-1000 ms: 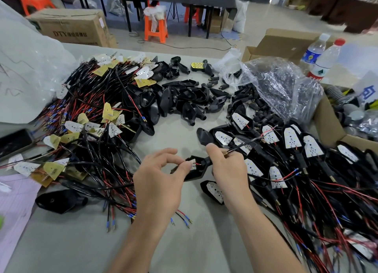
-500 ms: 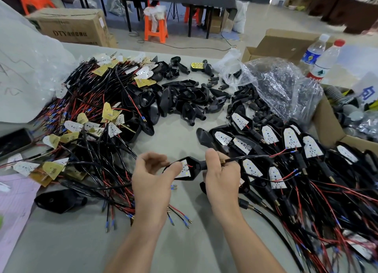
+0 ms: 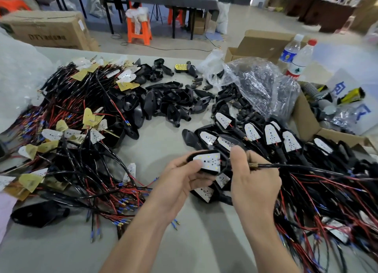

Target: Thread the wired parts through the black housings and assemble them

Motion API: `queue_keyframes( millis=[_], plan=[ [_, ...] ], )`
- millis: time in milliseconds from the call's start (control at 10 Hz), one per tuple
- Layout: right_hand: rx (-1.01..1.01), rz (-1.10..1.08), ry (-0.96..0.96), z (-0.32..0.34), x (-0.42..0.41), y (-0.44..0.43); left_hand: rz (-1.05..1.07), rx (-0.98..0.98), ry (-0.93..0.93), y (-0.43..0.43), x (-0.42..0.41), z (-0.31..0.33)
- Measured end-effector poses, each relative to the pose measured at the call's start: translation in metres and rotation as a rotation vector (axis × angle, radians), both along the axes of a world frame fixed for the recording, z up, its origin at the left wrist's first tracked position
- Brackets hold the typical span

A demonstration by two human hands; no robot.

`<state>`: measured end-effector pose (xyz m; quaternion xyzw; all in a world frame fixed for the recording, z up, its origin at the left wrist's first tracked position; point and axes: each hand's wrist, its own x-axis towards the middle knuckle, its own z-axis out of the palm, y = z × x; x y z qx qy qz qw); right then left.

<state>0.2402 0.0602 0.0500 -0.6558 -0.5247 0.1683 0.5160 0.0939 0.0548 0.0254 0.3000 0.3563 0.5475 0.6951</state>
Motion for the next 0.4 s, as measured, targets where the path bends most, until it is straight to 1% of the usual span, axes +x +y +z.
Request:
queue_keyframes(
  millis=[100, 200, 300, 400],
  plan=[
    [-0.133, 0.013, 0.263, -0.004, 0.019, 0.011, -0.033, -0.018, 0.099, 0.015, 0.016, 0.004],
    [-0.26, 0.023, 0.61, -0.01, 0.03, 0.019, 0.022, -0.062, 0.168, 0.038, 0.037, 0.008],
    [-0.42, 0.105, 0.761, -0.012, 0.037, 0.025, 0.085, -0.081, 0.232, 0.064, 0.059, 0.01],
    [-0.53, 0.281, 0.693, -0.017, 0.035, 0.015, 0.152, -0.107, 0.31, 0.076, 0.07, 0.008]
  ],
)
